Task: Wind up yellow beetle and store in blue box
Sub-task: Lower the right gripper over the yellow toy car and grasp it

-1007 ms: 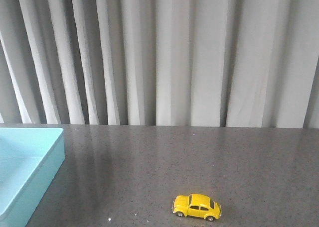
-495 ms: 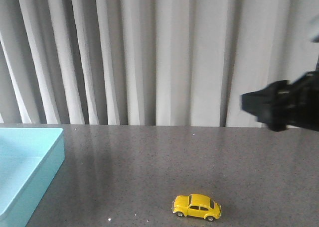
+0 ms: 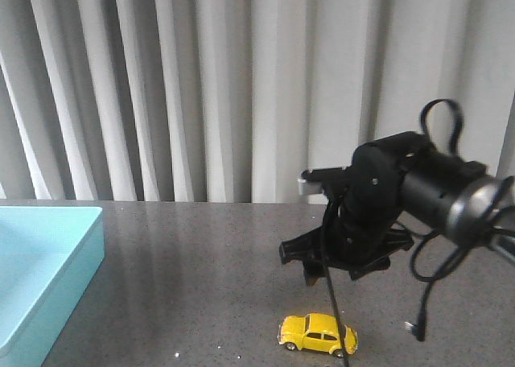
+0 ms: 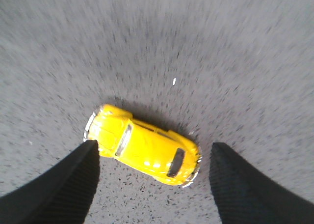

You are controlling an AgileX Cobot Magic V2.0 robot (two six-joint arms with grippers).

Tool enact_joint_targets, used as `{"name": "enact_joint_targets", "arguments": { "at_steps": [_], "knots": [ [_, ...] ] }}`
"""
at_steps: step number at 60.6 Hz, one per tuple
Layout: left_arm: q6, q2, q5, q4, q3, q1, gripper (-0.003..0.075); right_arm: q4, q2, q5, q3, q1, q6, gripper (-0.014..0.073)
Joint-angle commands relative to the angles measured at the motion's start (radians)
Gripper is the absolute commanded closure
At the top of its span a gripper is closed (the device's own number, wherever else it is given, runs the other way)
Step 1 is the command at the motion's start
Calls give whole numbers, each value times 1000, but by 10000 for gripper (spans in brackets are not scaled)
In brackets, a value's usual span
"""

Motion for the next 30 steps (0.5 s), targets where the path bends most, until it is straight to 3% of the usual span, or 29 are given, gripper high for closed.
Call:
{"name": "enact_joint_targets", "arguments": {
  "at_steps": [1, 8, 30],
  "knots": [
    [-8, -15, -70, -4, -13, -8, 726, -10, 43, 83, -126, 9, 5, 126],
    [-8, -15, -70, -4, -13, -8, 726, 7, 114, 125, -195, 22, 10, 126],
    [-8, -15, -70, -4, -13, -8, 726, 19, 111, 126, -195, 28, 88, 126]
  ]
}}
